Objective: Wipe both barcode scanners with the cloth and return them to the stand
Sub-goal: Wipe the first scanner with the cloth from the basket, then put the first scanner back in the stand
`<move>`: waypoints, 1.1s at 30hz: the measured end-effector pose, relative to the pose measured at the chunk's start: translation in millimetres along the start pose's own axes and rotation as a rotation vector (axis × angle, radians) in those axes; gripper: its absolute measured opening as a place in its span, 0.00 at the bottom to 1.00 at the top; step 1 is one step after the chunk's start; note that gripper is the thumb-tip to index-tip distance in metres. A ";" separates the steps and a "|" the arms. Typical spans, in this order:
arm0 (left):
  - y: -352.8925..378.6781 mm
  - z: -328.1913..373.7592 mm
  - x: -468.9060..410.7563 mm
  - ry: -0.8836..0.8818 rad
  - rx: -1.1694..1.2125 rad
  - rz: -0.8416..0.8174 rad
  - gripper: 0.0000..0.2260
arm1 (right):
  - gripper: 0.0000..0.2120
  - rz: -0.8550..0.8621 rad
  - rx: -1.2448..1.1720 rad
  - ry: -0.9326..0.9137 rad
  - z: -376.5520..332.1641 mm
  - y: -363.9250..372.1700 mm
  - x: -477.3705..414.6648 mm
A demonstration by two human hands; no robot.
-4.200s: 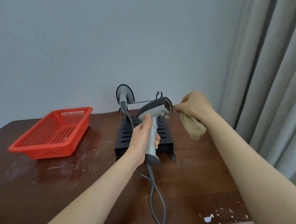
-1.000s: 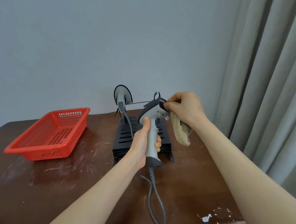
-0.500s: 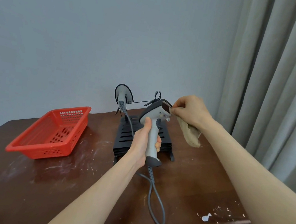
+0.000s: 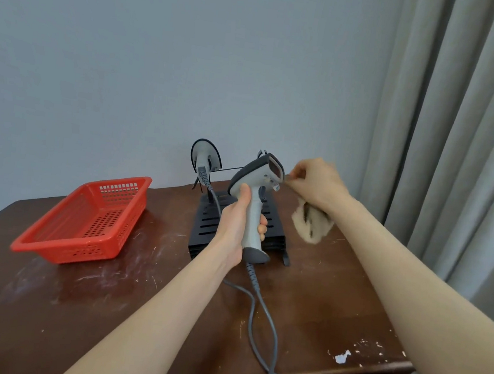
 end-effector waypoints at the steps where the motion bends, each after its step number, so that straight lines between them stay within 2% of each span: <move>1: -0.2 4.0 -0.2 0.013 -0.005 0.016 0.24 | 0.07 0.004 0.042 0.063 8.8 0.5 1.0; 7: -1.9 30.0 -8.2 0.061 -0.097 0.081 0.21 | 0.06 0.004 -0.219 0.170 46.8 13.2 9.4; 11: 1.9 38.6 -11.6 0.027 -0.120 0.065 0.15 | 0.05 -0.047 -0.201 0.235 64.4 28.5 10.8; 13: 3.1 42.9 -14.1 0.013 -0.115 0.054 0.12 | 0.05 -0.130 -0.142 0.265 70.4 36.0 11.9; 15: 4.1 47.4 -16.9 0.011 -0.135 0.038 0.09 | 0.13 -0.195 -0.037 0.262 68.1 39.3 12.2; 17: 6.1 53.4 -19.6 0.020 -0.183 0.020 0.06 | 0.18 -0.147 -0.022 0.196 55.4 35.3 10.5; 19: 10.1 61.3 -21.8 0.028 -0.224 0.000 0.04 | 0.18 -0.070 -0.123 0.109 36.0 27.4 6.3; 21: 14.1 68.9 -25.6 0.036 -0.239 -0.019 0.07 | 0.16 -0.061 -0.241 0.043 15.6 21.2 2.2; 23: 17.1 75.6 -30.4 0.040 -0.261 -0.029 0.10 | 0.15 -0.158 -0.417 0.003 -1.8 20.1 -0.8; 25: 21.0 82.6 -34.2 0.047 -0.270 -0.043 0.09 | 0.16 -0.285 -0.623 -0.028 -17.5 19.9 -1.1; 26: 22.6 85.1 -35.6 0.050 -0.263 -0.044 0.08 | 0.17 -0.321 -0.651 -0.046 -23.0 19.9 -0.6; 30: 29.3 101.5 -38.7 0.061 -0.208 -0.032 0.07 | 0.22 -0.277 -0.361 -0.097 -35.6 10.5 -8.6; 33: 32.8 111.0 -40.9 0.063 -0.206 -0.027 0.06 | 0.22 -0.255 -0.299 -0.110 -39.9 4.7 -14.3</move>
Point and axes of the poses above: each hand's wrist, its own x-axis away from the middle knuckle, its own y-axis out of the palm, z = x × y, the point moved 3 cm from there along -x, towards the middle knuckle, and after that the axes turned 13 degrees about -z, right-handed, at the moved point
